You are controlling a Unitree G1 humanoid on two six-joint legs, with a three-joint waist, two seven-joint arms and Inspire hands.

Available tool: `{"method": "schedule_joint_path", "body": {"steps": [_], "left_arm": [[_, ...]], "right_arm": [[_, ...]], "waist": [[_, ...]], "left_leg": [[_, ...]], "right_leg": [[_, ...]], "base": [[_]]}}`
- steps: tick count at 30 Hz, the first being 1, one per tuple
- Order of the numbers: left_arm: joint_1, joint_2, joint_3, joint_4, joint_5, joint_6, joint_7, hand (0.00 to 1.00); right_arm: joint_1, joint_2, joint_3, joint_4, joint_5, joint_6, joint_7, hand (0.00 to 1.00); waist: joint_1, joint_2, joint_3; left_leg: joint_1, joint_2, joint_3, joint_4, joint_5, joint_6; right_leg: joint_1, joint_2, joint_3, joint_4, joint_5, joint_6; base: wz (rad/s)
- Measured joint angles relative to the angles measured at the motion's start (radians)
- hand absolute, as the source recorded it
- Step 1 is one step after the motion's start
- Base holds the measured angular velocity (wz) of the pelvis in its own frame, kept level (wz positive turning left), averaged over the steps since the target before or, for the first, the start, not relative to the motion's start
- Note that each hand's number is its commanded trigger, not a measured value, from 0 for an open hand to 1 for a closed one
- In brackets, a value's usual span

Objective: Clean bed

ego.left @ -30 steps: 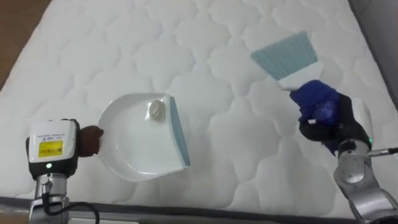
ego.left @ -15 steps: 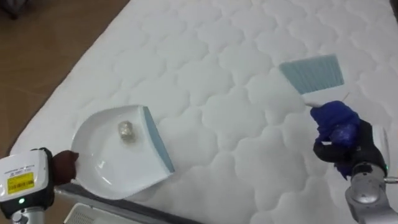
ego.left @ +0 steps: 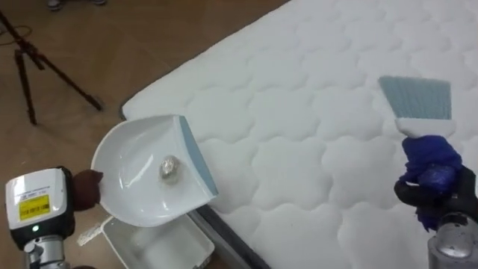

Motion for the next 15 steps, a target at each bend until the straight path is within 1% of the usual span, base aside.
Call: {"method": "schedule_joint_path", "body": {"steps": [1,3,6,7,8,9,10,11,12,13,14,15], "left_arm": [[0.0,-0.003,0.003,0.0,0.0,-0.001,0.0,1.0],[0.0,-0.009,0.007,0.0,0.001,-0.001,0.0,1.0],[0.0,-0.009,0.01,-0.013,-0.002,-0.001,-0.005,1.0],[-0.005,-0.012,0.009,-0.019,-0.002,-0.001,-0.012,1.0],[-0.019,-0.018,0.008,-0.025,0.004,-0.002,-0.024,1.0],[-0.027,-0.021,0.008,-0.028,0.008,-0.002,-0.031,1.0],[-0.038,-0.026,0.008,-0.039,0.008,-0.001,-0.042,1.0],[-0.047,-0.028,0.007,-0.041,0.005,-0.005,-0.051,1.0],[-0.06,-0.032,0.007,-0.041,0.009,-0.008,-0.068,1.0],[-0.068,-0.035,0.007,-0.041,0.01,-0.011,-0.075,1.0],[-0.066,-0.036,0.007,-0.057,0.005,-0.014,-0.083,1.0],[-0.062,-0.036,0.01,-0.066,0.003,-0.01,-0.087,1.0]], "right_arm": [[0.0,0.0,0.0,0.003,0.0,0.0,0.0,0.0],[0.0,0.0,0.0,0.004,0.0,0.0,0.001,0.0],[-0.003,0.0,0.008,0.003,-0.002,0.002,0.001,0.0],[-0.003,0.0,0.011,0.003,-0.002,0.009,0.001,0.0],[-0.003,0.0,0.011,0.004,-0.002,0.021,0.001,0.0],[-0.003,0.0,0.01,0.004,-0.002,0.022,0.001,0.0],[-0.005,0.0,0.013,0.004,-0.002,0.022,0.002,0.0],[-0.014,0.0,0.021,0.004,-0.002,0.022,0.002,0.0],[-0.024,0.0,0.028,0.004,-0.002,0.021,0.001,0.0],[-0.027,0.0,0.028,0.004,-0.003,0.021,0.001,0.0],[-0.029,0.009,0.029,0.003,-0.016,0.021,0.001,0.0],[-0.021,0.027,0.029,0.002,-0.053,0.021,0.0,0.0]], "waist": [[0.004,0.0,0.0],[0.018,0.004,-0.002],[0.026,0.008,-0.0046],[0.021,0.009,-0.0049],[0.021,0.009,-0.0049],[0.02,0.01,-0.0046],[0.024,0.011,-0.0041],[0.026,0.014,-0.0032],[0.022,0.018,-0.0017],[0.023,0.023,0.0019],[0.026,0.037,0.0069],[0.006,0.057,0.0075]], "left_leg": [[0.004,-0.001,0.002,-0.005,0.001,0.0],[0.007,-0.012,0.003,-0.015,0.001,-0.001],[0.001,-0.024,0.003,-0.024,0.002,0.001],[0.001,-0.027,0.014,-0.024,0.0,0.006],[0.002,-0.025,0.043,-0.023,-0.003,0.017],[0.003,-0.023,0.057,-0.021,-0.006,0.023],[0.004,-0.024,0.061,-0.019,-0.013,0.034],[0.005,-0.031,0.049,-0.014,-0.026,0.044],[0.006,-0.042,0.018,-0.004,-0.045,0.06],[0.005,-0.057,-0.018,0.0,-0.047,0.064],[0.007,-0.088,-0.109,-0.001,-0.045,0.076],[0.011,-0.093,-0.184,-0.012,-0.041,0.08]], "right_leg": [[0.002,-0.001,0.003,-0.002,0.0,0.0],[0.005,-0.003,0.006,-0.002,0.0,0.001],[0.008,-0.006,-0.013,0.002,0.003,0.005],[0.008,-0.012,-0.022,0.018,0.003,0.005],[0.007,-0.022,-0.028,0.042,0.003,0.006],[0.005,-0.027,-0.031,0.056,0.003,0.006],[-0.004,-0.039,-0.024,0.098,0.003,0.006],[-0.022,-0.057,-0.004,0.158,0.003,0.006],[-0.05,-0.071,0.039,0.223,0.006,0.006],[-0.075,-0.073,0.076,0.26,0.015,0.0],[-0.12,-0.039,0.187,0.301,0.002,-0.019],[-0.146,0.03,0.256,0.289,-0.012,-0.036]], "base": [[0.18],[0.02],[0.12],[0.34],[0.39],[0.36],[0.28],[0.24],[0.17],[0.04],[0.12],[0.28]]}}
